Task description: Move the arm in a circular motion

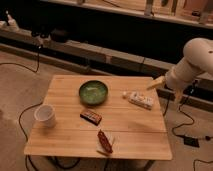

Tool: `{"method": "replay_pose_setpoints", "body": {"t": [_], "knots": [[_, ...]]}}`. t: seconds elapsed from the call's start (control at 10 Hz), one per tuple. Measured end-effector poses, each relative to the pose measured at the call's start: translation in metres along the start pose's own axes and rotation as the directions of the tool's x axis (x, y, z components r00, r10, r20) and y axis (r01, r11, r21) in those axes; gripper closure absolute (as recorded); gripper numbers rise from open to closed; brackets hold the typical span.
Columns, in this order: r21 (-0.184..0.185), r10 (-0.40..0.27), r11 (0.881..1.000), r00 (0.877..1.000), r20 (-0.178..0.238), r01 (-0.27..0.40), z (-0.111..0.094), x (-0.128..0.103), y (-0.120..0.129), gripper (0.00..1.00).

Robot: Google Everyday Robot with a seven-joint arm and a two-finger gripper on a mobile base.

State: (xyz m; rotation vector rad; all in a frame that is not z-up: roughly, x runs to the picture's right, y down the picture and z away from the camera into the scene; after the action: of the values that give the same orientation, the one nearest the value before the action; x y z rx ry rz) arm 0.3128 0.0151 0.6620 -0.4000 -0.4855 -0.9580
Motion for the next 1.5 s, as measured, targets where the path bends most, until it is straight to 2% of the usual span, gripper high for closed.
{"method": "replay_pose_setpoints", "body": {"t": [0.1,0.2,0.3,0.4,0.5,0.7,0.8,1.0,1.1,1.3,1.5], "knots": [[-0.015,0.02,1.0,1.0,-0.015,-0.021,-0.006,0.014,0.009,0.2],[-0.04,0.025,0.999,0.999,-0.037,-0.027,-0.008,0.033,0.007,0.2],[-0.087,0.011,0.996,0.998,-0.056,-0.016,0.001,0.053,-0.012,0.2],[-0.12,-0.014,0.993,0.998,-0.061,0.007,0.012,0.061,-0.034,0.2],[-0.163,-0.071,0.985,0.996,-0.053,0.062,0.037,0.065,-0.075,0.2],[-0.21,-0.166,0.965,0.986,-0.021,0.158,0.082,0.055,-0.143,0.2],[-0.221,-0.195,0.957,0.981,-0.006,0.189,0.099,0.049,-0.165,0.2],[-0.19,-0.267,0.945,0.963,0.024,0.267,0.126,0.025,-0.212,0.2],[-0.169,-0.304,0.937,0.952,0.035,0.305,0.132,0.012,-0.227,0.2],[-0.126,-0.387,0.912,0.92,0.059,0.391,0.14,-0.024,-0.249,0.2],[-0.072,-0.463,0.877,0.875,0.141,0.475,0.143,-0.096,-0.248,0.2]]}}
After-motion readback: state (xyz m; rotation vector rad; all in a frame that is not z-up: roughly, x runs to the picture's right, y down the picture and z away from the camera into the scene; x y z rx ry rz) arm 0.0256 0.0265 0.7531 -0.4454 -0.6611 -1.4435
